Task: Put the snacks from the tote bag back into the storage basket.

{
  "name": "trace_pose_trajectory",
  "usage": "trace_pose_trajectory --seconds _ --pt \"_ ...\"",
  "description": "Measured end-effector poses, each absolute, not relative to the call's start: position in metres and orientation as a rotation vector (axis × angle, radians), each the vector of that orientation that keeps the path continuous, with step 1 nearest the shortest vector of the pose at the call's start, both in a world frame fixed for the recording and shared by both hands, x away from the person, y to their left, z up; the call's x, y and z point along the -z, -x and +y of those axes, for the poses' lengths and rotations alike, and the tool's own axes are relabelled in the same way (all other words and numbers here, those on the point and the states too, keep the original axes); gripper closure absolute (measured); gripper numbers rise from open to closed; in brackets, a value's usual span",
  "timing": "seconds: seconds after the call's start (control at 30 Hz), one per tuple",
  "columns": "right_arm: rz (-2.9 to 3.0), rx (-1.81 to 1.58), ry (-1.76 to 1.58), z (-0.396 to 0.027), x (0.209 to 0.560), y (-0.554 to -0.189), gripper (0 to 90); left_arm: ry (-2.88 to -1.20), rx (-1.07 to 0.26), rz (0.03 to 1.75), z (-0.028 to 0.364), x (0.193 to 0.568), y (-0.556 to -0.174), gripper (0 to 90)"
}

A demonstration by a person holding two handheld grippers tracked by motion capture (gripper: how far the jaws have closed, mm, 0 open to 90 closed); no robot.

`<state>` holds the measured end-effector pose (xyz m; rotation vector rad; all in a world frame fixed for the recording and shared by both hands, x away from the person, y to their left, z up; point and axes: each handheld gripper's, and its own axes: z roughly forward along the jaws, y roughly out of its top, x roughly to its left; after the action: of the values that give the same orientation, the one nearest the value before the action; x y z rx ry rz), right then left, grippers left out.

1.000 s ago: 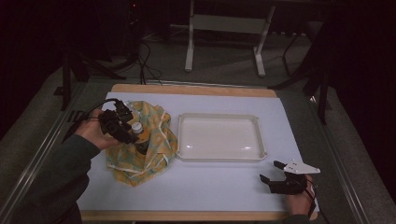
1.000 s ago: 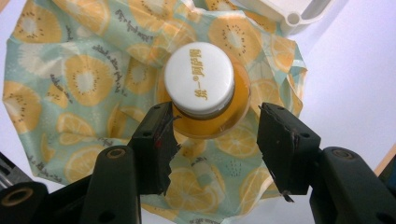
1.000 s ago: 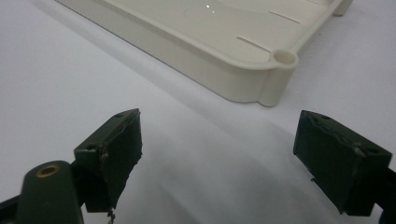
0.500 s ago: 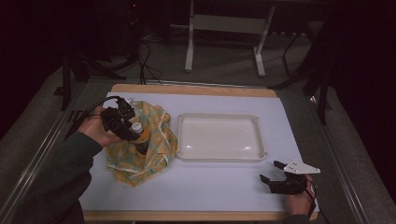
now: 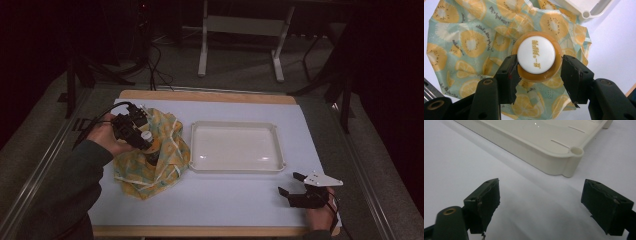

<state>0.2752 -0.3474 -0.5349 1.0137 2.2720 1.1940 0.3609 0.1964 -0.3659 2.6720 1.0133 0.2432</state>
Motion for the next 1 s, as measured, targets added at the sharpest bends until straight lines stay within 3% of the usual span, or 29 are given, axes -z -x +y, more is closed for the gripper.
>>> trace_pose_trajectory --seconds 0.63,1.0 --pt "2.272 -1.194 -1.015 -0.347 0.535 -0.275 15.0 -2.659 -0.233 1.035 0.191 0.365 -0.367 51.0" --pt "2.271 -1.195 -1.017 -0.347 0.535 -0.275 15.0 -2.663 -0.223 1.078 0.188 0.364 -0.372 57.0"
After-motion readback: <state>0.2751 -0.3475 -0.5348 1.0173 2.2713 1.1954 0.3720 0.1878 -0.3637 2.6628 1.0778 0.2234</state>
